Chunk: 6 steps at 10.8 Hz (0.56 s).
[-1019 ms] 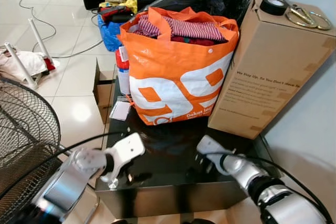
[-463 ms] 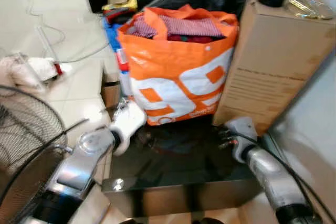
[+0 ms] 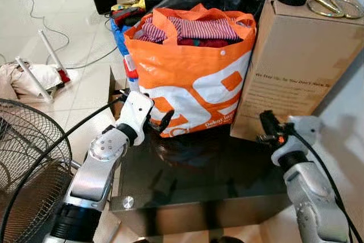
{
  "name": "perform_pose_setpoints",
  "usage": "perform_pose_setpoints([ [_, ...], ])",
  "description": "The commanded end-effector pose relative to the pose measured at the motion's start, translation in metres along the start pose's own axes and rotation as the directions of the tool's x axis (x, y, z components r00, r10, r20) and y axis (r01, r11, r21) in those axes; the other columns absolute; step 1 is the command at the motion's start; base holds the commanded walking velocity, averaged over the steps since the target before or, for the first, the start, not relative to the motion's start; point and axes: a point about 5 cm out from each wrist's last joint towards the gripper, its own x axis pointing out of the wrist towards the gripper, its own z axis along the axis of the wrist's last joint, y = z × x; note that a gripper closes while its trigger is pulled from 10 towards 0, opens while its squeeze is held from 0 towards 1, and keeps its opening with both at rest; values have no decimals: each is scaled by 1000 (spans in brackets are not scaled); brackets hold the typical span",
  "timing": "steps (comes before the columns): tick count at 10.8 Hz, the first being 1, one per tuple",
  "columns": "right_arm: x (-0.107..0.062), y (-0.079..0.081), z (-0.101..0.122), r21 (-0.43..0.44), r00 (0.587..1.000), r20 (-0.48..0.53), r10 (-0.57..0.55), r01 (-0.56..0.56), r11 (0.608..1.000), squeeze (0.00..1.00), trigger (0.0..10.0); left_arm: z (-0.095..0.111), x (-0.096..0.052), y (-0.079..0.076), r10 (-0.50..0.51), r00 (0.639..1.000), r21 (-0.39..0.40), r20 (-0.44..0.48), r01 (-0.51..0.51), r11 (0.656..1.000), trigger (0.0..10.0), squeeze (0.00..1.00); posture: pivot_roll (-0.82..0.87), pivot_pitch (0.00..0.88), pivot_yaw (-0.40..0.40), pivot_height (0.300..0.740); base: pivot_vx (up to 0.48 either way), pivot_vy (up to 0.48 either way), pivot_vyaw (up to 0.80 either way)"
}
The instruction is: Hang keys on a hook
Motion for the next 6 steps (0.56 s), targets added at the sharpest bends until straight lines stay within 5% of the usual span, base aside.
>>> perform_pose_setpoints([
  [1,-1,2,3,-24,1000,-10,-20,19,1000,0,10000,-1,-1,1,21,1000,3,3,-21,1000,10000,608,-130,0,55,740,0,0,0],
  [5,4,-1,2,-126,992,-51,-114,107,986,0,10000,-4,0,-2,58,998,16,-9,-58,998,10000,620,-89,0,26,740,0,0,0],
  [6,6,-1,3,-86,992,-56,-117,112,990,0,10000,-6,-2,-1,72,997,14,-18,-72,997,10000,620,-89,0,28,740,0,0,0],
])
